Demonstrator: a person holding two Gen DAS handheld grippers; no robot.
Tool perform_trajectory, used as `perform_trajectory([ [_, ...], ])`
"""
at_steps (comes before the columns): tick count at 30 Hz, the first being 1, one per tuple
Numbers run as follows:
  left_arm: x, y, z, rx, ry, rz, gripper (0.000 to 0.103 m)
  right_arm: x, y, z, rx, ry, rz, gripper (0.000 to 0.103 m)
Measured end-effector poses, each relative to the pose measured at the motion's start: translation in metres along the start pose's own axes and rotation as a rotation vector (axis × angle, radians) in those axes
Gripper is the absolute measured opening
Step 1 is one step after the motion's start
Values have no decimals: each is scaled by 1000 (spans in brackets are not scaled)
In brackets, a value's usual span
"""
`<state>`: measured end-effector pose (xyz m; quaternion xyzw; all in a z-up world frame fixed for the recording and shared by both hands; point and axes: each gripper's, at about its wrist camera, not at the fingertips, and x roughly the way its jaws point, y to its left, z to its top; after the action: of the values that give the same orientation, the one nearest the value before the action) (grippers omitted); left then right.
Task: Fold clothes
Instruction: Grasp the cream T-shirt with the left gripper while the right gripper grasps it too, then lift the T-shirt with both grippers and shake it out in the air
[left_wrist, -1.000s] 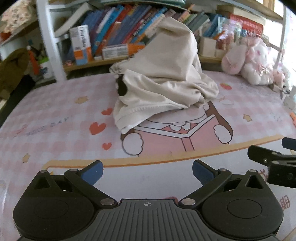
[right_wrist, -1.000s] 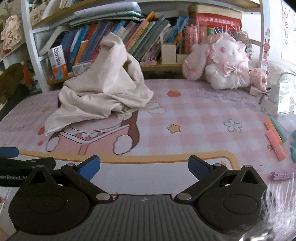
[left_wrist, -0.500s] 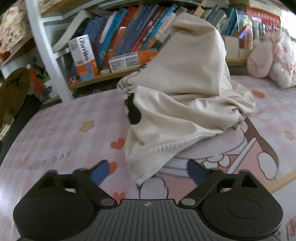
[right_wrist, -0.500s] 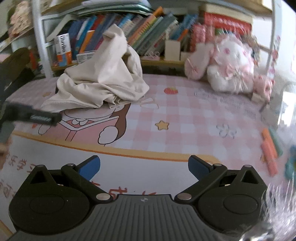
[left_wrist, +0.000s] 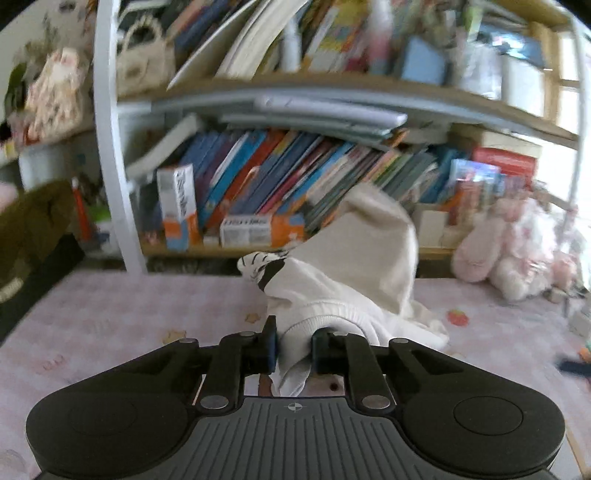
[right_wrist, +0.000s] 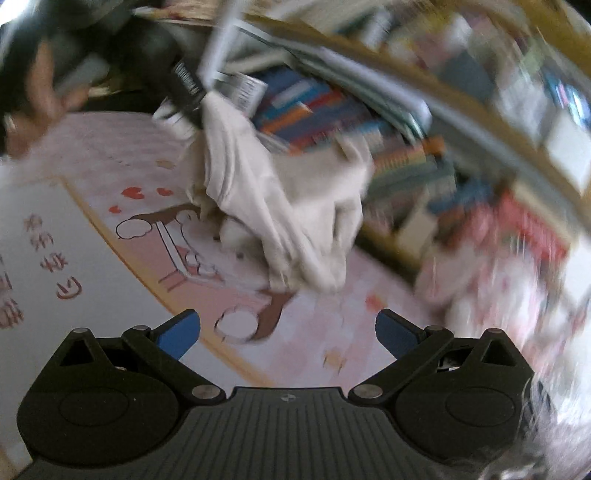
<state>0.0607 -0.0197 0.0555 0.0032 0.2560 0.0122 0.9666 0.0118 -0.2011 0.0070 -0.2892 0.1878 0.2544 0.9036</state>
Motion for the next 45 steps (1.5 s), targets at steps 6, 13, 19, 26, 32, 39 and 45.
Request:
perform_trajectory([
  [6, -37, -13, -9, 14, -6, -52, 15, 22, 26, 17, -261, -112, 22, 102],
  [13, -53, -7, -17, -15, -2, -56, 16, 65, 49, 16, -468, -205, -77, 80],
  [19, -42, 3, -30, 15, 29, -10, 29, 49, -9, 61, -398, -255, -52, 2],
  [26, -19, -22, -60, 91, 90, -35, 75, 2, -51, 143, -327, -428, -58, 2],
  [32, -5, -50, -72, 215, 48, -17, 79, -7, -60, 171, -315, -449, -60, 2],
  [39, 27, -41, -73, 192, 28, 208, 78, -11, -63, 168, -322, -409, -88, 2],
  [45, 23, 8, -58, 5, 74, 169, 2, -6, -78, 155, -279, -308, -105, 2],
])
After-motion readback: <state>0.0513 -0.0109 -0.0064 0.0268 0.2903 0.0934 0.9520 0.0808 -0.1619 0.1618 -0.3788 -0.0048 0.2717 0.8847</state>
